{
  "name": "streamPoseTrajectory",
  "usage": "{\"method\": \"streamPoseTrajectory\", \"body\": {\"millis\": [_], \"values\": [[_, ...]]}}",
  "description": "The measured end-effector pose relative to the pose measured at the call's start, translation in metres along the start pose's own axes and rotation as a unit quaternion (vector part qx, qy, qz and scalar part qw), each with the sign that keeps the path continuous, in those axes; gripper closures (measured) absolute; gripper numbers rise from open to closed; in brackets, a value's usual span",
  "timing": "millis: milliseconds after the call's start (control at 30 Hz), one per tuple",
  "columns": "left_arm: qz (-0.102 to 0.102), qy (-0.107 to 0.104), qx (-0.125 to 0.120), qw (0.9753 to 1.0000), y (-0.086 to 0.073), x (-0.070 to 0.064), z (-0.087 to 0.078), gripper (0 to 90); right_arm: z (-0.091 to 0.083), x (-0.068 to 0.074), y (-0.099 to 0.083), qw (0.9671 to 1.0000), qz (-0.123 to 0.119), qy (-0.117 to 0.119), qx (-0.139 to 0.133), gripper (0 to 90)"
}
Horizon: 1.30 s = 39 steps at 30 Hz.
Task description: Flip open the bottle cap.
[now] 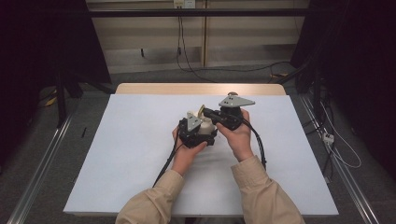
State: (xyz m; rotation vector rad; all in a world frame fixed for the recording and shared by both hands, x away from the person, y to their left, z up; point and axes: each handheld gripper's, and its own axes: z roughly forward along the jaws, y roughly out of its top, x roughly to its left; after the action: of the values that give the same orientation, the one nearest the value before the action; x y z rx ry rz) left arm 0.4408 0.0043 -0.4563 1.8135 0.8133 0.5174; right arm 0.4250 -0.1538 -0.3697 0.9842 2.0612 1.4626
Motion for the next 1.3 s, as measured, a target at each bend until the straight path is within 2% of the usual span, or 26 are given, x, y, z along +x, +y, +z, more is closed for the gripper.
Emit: {"method": "streamPoseTrajectory", "body": {"millis": [1300], "values": [[-0.001,0.003,0.001,1.0000,0.0000,-0.0007,-0.0008,4.9,0.0077,0.0010,0.0017,1.0000,0.000,0.005,-0.006,90.0]]}}
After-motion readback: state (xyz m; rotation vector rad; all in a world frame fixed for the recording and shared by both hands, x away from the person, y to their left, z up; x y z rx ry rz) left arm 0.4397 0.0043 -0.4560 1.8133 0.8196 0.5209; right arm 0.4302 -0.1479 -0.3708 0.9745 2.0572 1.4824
